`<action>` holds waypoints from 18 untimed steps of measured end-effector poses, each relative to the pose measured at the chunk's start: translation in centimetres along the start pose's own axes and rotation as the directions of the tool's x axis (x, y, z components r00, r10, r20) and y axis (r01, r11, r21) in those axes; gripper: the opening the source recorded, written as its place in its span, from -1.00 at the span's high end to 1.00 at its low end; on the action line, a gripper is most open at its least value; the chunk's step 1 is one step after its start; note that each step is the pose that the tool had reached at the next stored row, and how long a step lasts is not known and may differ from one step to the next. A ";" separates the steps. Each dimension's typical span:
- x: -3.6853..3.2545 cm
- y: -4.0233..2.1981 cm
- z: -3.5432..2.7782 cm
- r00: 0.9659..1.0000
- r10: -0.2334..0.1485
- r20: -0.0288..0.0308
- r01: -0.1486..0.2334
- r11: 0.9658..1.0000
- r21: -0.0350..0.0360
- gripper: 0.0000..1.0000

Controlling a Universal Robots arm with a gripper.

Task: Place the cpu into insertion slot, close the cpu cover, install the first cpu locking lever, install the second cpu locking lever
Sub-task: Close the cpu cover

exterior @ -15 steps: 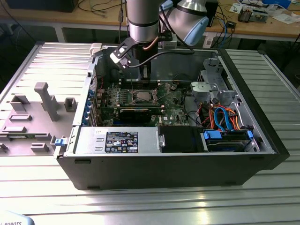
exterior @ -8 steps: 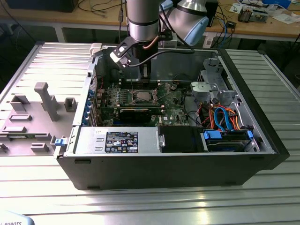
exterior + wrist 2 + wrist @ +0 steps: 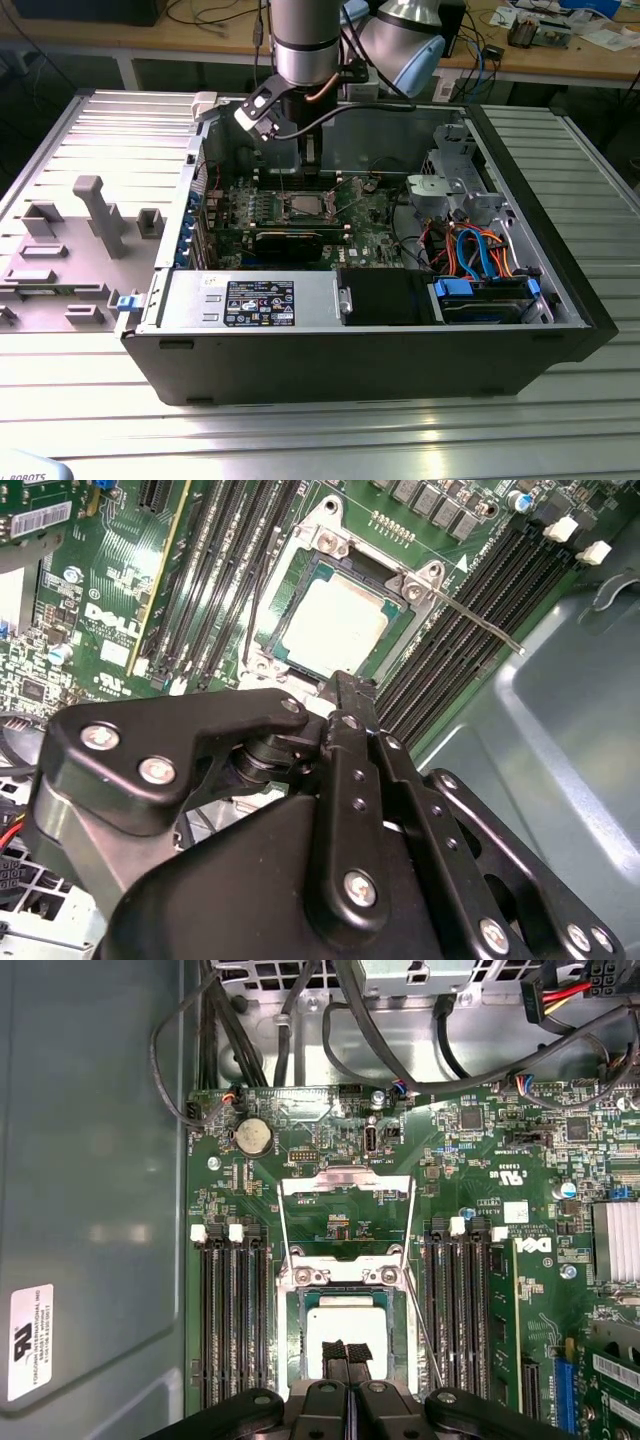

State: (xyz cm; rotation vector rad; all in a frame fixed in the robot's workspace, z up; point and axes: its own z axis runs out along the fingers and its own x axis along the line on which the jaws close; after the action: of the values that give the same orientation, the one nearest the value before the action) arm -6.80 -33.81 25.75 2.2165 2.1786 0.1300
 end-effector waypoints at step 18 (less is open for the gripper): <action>0.05 0.11 -1.34 1.000 0.000 0.000 0.000 1.000 0.000 0.79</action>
State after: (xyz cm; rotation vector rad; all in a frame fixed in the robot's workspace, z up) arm -6.80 -33.81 27.09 2.2165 2.1786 0.1302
